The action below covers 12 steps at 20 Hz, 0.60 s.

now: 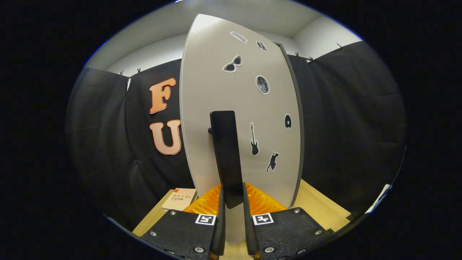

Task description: Open the shoe cabinet door, grab the shoes and put them into the shoe cabinet, then close the shoe cabinet door.

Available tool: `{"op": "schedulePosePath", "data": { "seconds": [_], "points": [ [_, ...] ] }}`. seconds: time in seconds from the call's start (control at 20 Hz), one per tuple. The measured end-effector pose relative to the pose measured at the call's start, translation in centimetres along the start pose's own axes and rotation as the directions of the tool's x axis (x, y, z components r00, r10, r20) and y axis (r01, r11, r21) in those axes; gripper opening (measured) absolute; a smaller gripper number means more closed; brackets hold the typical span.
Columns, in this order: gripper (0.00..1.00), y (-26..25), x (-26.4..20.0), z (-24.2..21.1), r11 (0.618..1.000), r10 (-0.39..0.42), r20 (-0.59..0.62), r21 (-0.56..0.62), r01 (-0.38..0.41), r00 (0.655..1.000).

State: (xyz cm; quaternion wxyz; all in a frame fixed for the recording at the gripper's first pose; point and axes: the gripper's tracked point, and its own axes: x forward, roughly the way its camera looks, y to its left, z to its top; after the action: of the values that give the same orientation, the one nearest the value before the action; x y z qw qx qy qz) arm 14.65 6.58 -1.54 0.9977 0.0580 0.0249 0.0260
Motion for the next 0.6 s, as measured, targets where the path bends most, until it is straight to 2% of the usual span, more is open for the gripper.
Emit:
{"op": "schedulePosePath", "data": {
  "seconds": [0.6],
  "points": [
    [0.22,-2.6,-1.3,0.2,0.998,-0.066,0.01,-0.021,0.066,0.998]
  ]
}}
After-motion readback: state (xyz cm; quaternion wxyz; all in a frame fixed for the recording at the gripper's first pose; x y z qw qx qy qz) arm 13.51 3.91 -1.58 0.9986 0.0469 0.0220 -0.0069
